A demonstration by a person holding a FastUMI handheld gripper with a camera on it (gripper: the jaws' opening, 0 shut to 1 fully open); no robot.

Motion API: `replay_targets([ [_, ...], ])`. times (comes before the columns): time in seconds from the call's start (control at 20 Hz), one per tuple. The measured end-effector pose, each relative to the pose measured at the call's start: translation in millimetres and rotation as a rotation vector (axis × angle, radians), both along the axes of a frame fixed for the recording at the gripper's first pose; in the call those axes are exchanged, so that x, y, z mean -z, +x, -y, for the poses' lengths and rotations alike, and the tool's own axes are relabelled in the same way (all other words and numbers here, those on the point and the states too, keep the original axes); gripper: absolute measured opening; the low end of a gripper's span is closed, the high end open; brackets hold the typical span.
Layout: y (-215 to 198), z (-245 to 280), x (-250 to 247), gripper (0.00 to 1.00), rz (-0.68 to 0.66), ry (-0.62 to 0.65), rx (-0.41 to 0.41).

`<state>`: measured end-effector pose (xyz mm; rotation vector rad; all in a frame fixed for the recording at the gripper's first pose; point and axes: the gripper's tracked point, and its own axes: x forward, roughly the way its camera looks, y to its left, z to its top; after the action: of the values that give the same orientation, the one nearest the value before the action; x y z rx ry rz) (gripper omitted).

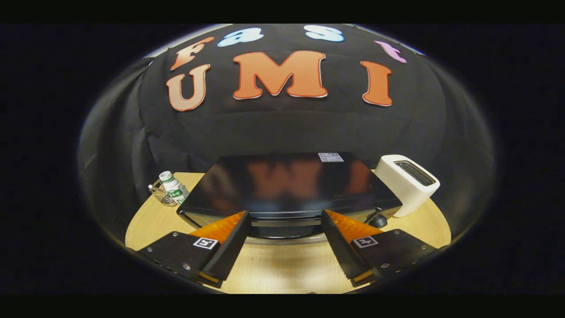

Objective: Open the toaster oven, put the food inside, and close the toaster oven door.

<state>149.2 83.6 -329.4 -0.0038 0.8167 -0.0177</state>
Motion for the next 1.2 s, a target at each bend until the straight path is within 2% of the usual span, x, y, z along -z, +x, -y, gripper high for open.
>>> replay_targets([
  [0.25,-7.5,0.0,-4.9,0.91,0.006,-0.007,-0.006],
  [0.7,-87.6,4.8,0.1,0.9,-0.023,0.042,-0.041],
  [1.2,-146.9,6.6,29.3,0.89,-0.11,0.167,-0.01],
])
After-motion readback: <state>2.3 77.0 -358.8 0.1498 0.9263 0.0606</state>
